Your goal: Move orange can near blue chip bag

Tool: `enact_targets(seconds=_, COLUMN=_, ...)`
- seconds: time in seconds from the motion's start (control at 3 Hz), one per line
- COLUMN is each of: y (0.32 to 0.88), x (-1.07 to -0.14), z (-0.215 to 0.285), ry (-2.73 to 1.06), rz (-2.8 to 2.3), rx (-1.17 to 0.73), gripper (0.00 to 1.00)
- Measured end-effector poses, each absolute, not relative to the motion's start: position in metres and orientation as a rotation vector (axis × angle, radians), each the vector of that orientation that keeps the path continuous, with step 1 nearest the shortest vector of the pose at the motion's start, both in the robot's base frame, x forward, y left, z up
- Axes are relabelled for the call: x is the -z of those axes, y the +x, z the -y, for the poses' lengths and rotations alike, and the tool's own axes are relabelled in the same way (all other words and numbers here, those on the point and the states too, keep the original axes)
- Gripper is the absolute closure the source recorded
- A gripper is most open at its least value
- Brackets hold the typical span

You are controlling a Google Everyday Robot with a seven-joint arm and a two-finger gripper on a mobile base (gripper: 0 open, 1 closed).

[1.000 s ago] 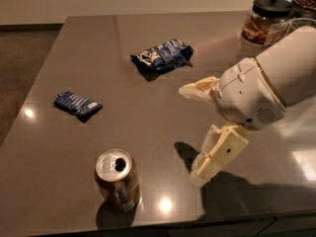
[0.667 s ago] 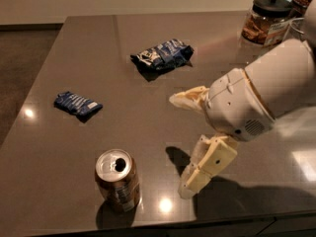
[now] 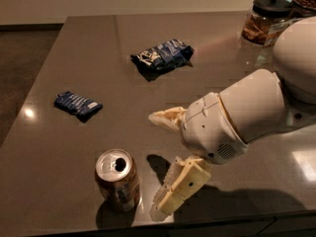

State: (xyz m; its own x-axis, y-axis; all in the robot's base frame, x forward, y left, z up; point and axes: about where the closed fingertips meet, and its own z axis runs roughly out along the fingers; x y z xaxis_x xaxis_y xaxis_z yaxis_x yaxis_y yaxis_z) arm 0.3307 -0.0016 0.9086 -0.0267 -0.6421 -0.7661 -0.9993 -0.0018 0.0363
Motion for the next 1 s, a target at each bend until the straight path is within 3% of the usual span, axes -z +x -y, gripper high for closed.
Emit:
enact_targets(seconds=0.67, y=0.309, x=-0.905, z=-0.037, ry=-1.711, rz=-1.610, rx=-0.918, gripper=0.00)
enact_targets(seconds=1.0, y=0.304, x=-0.905, z=-0.053, ry=-1.712, rz=-1.553, rx=-0.942, gripper=0.18)
